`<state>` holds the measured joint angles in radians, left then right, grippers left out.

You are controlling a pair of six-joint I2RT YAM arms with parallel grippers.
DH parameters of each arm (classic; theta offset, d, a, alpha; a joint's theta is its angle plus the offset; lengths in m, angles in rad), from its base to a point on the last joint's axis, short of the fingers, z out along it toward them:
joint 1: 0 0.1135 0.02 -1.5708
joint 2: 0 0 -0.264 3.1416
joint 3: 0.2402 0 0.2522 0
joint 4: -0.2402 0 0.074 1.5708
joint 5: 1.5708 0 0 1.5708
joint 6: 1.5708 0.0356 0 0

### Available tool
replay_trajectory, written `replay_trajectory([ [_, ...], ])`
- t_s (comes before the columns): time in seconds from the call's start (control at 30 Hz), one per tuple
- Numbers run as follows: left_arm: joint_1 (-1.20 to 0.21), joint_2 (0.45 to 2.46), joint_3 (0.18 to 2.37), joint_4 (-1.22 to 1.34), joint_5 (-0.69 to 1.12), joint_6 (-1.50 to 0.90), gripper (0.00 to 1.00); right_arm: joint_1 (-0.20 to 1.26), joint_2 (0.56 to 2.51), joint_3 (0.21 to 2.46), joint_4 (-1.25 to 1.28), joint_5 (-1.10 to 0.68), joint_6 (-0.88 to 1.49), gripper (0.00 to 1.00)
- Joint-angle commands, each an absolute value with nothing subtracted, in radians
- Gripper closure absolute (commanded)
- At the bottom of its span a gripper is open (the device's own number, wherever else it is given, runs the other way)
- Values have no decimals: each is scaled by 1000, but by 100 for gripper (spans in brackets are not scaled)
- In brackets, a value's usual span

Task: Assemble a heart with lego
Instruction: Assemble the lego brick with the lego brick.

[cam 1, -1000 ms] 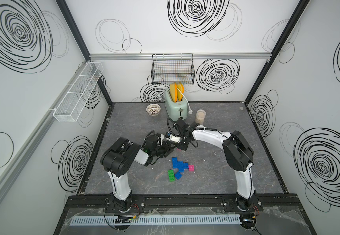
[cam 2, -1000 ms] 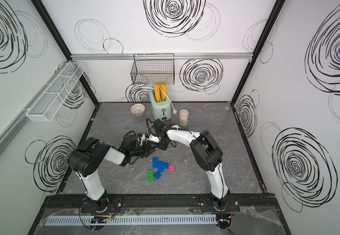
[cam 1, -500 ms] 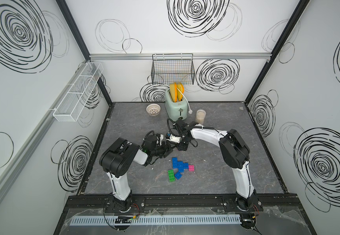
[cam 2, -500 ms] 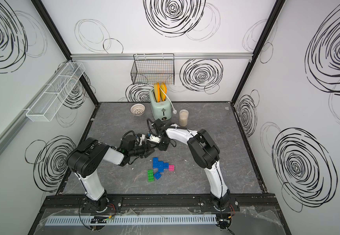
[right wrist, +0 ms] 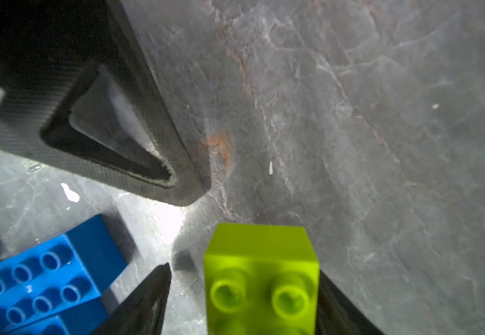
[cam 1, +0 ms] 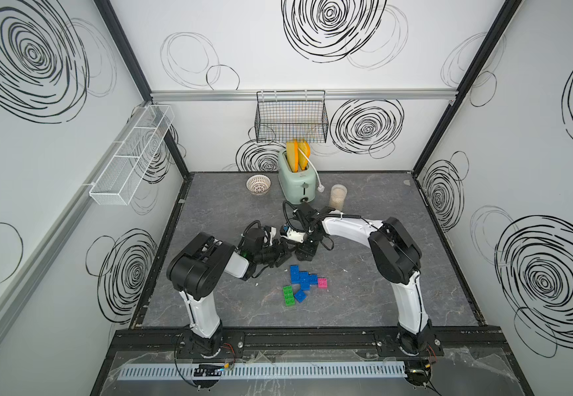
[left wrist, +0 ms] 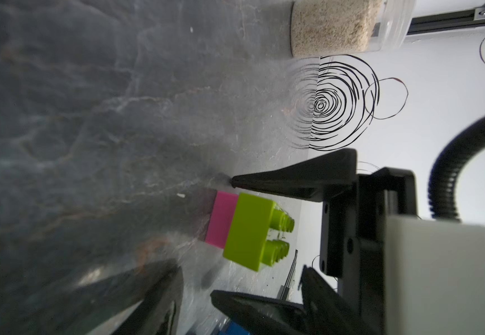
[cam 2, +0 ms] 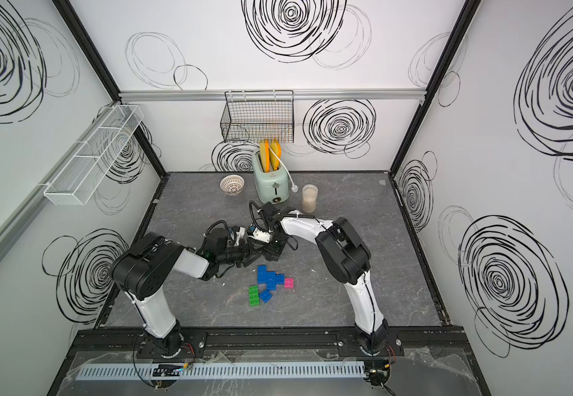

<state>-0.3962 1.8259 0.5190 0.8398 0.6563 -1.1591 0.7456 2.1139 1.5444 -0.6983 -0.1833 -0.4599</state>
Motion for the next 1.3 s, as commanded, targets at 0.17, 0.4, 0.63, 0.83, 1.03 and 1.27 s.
replay_trajectory([
  [0.17,-387,1809,509,753,634,-1150,29,706,2068,1554,-696,-201,-454,22],
  [0.4,-387,1795,512,766,642,-1149,26,692,2015,1543,-663,-221,-454,21],
  [0.63,-385,1784,510,814,661,-1161,23,681,1998,1539,-658,-238,-460,22],
  [0.83,-384,1784,510,819,665,-1163,22,683,2015,1544,-676,-255,-460,28],
  [1.03,-384,1787,508,822,665,-1162,23,694,2011,1534,-682,-268,-463,31],
  [1.27,-383,1780,505,820,663,-1164,22,698,2017,1531,-698,-279,-466,31],
])
